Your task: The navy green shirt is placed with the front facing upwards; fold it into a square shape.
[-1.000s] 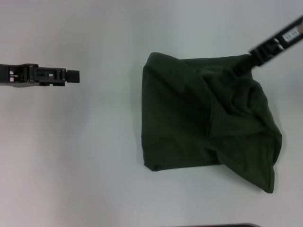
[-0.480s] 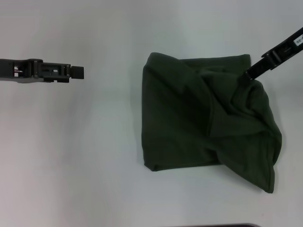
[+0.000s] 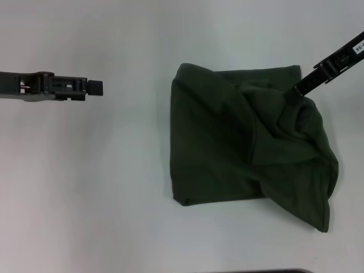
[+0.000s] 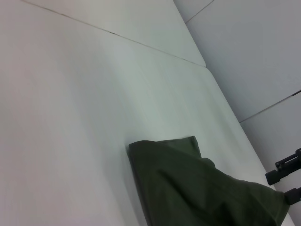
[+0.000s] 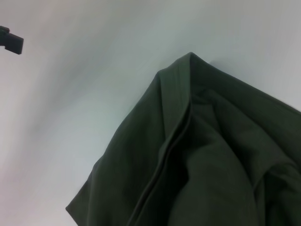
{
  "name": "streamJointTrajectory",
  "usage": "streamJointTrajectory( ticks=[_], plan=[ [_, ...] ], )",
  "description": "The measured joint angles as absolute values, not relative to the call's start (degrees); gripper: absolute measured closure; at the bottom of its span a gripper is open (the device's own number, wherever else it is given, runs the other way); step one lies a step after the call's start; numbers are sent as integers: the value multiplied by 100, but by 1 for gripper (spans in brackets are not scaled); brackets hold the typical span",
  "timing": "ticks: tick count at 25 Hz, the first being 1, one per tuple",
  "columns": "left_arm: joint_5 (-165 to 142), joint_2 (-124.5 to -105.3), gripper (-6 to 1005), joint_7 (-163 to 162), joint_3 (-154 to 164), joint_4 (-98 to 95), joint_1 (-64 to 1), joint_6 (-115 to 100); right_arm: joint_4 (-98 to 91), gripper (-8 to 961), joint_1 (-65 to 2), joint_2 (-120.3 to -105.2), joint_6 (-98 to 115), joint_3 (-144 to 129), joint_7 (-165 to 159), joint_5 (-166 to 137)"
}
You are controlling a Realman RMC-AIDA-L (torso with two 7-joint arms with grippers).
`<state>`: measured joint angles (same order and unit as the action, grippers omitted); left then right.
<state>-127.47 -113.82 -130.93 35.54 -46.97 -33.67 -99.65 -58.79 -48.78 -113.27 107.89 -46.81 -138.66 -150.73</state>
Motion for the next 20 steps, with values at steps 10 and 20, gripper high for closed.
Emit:
streamJointTrajectory(
  ticks=[10,20],
  plan=[
    [-12747,-11383,208,-13104,3556,-4684,-3368,-9949,-5559,360,-4876,-11367,10651,-4845,-13831,-14991],
    [-12758,-11388,211,-13093,4021,-4615,-3420,-10308,-5420,371,-4843,-11426,10325,-5018,-13942,-15169]
  ],
)
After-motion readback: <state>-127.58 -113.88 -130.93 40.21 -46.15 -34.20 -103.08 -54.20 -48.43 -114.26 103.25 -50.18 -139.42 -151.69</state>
